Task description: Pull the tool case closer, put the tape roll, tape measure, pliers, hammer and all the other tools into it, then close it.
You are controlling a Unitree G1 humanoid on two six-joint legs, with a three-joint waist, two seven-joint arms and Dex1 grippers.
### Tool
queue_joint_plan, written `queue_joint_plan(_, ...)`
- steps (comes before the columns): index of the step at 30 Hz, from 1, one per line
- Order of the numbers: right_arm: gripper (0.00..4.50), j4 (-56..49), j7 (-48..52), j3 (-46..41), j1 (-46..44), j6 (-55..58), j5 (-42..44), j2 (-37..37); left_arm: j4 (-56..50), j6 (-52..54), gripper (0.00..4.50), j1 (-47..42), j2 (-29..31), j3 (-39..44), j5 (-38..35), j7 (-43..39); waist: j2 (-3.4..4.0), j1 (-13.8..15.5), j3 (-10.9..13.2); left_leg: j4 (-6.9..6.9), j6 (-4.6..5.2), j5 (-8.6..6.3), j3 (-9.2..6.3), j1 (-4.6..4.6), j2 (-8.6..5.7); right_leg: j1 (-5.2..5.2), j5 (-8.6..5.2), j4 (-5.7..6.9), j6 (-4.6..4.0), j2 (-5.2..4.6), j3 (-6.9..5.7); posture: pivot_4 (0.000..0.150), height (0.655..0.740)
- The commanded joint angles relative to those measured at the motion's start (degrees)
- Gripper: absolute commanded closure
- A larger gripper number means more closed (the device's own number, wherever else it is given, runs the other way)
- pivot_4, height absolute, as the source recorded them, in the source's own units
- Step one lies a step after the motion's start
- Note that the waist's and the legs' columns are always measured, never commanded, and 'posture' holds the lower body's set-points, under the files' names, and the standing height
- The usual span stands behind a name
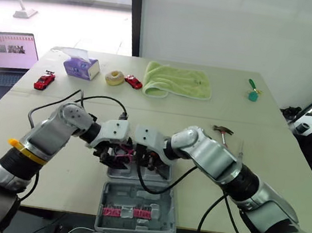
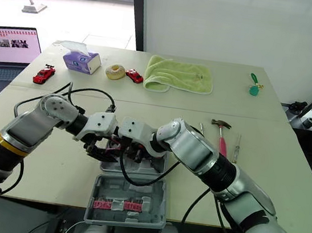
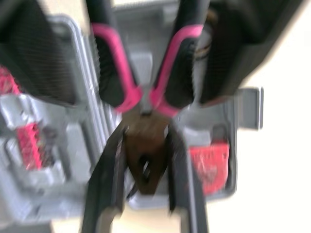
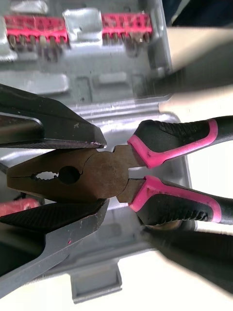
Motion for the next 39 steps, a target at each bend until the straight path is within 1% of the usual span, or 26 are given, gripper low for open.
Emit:
queue_joint_plan(1,3.54,-2.0,0.9,-1.6,-0.2,-1.8,-0.7,-1.7,0.0,-0.5,0.0,0.0,0.6,4.2,-1.9,0.8,0.0,0.0,0.0,0.0,0.0,0.0,0.0,0.0,0.0,0.0,0.0,0.0,0.0,0.0,0.0,0.15,0.74)
queue_joint_plan(3,3.54,-2.3,1.3,-1.1,0.1,-2.3,-1.0,-2.8,0.2,-0.7,0.0,0.6,1.2,5.6,-2.6,0.9,0.0,0.0,0.0,0.0,0.0,0.0,0.0,0.0,0.0,0.0,0.0,0.0,0.0,0.0,0.0,0.15,0.74)
queue_joint_plan(6,3.54,-3.7,3.2,-0.2,0.0,-2.4,-1.3,-5.6,0.2,2.3,0.0,4.4,4.2,11.8,-7.3,0.1,0.03,-0.6,0.0,0.0,0.01,0.0,-0.01,0.0,0.0,-0.01,0.0,0.0,0.0,0.0,0.0,0.15,0.74)
queue_joint_plan(10,3.54,-5.6,7.4,2.0,-1.7,-2.0,-1.8,-9.4,2.5,0.8,0.0,13.7,7.0,20.2,-12.7,-1.8,0.08,-1.5,0.0,-0.03,0.03,-0.01,-0.03,0.0,0.01,-0.03,-0.01,0.02,0.0,0.01,-0.01,0.15,0.74)
queue_joint_plan(12,3.54,-5.7,9.3,3.2,-3.0,-0.9,-2.0,-10.5,3.5,-2.3,0.0,20.5,7.4,24.8,-15.1,-3.5,0.11,-1.5,0.0,-0.03,0.06,-0.03,-0.02,0.0,0.01,-0.04,-0.01,0.02,0.0,0.0,0.0,0.15,0.74)
queue_joint_plan(15,3.54,-3.9,10.5,5.2,-5.1,-1.1,-3.6,-10.7,6.7,-11.5,0.0,27.1,4.6,29.3,-15.7,-3.1,0.15,-1.4,0.1,-0.04,0.07,-0.04,-0.01,0.0,0.02,-0.08,-0.01,0.04,-0.01,-0.01,-0.02,0.15,0.74)
queue_joint_plan(18,3.54,-1.5,12.1,7.7,-6.9,-2.8,-5.4,-10.0,10.3,-18.8,0.0,30.4,2.5,30.2,-14.6,-3.0,0.14,-0.8,0.1,0.0,0.06,-0.03,0.01,0.0,0.01,-0.03,-0.01,0.03,-0.01,-0.04,-0.05,0.15,0.74)
queue_joint_plan(21,3.54,1.5,13.2,10.0,-8.6,-4.3,-7.2,-8.5,11.5,-21.4,0.0,32.0,1.4,30.0,-14.9,-2.9,0.13,-0.5,0.1,0.05,0.05,-0.03,0.03,0.0,-0.01,0.02,-0.01,0.0,-0.01,-0.09,-0.07,0.15,0.74)
queue_joint_plan(24,3.54,4.5,14.3,11.8,-9.8,-5.8,-9.2,-7.3,12.0,-22.9,0.0,32.7,0.8,29.6,-14.9,-2.3,0.15,-0.6,0.1,0.04,0.05,-0.03,0.04,0.0,0.0,0.0,-0.01,0.01,-0.01,-0.07,-0.07,0.15,0.74)
queue_joint_plan(29,3.54,11.0,15.7,13.5,-12.3,-6.6,-11.3,-2.5,12.4,-25.4,0.0,34.2,-1.3,28.8,-14.0,0.1,0.16,-1.4,0.1,0.02,0.05,-0.03,0.02,0.0,0.0,-0.02,-0.01,0.04,-0.01,-0.06,-0.07,0.15,0.74)
queue_joint_plan(39,3.54,11.1,18.1,15.3,-11.0,-5.9,-13.8,-1.1,13.1,-25.3,0.0,33.1,-1.5,27.8,-13.7,1.4,0.16,-1.3,0.1,0.01,0.05,-0.03,0.0,0.0,0.0,-0.03,-0.01,0.05,-0.01,-0.05,-0.07,0.15,0.74)
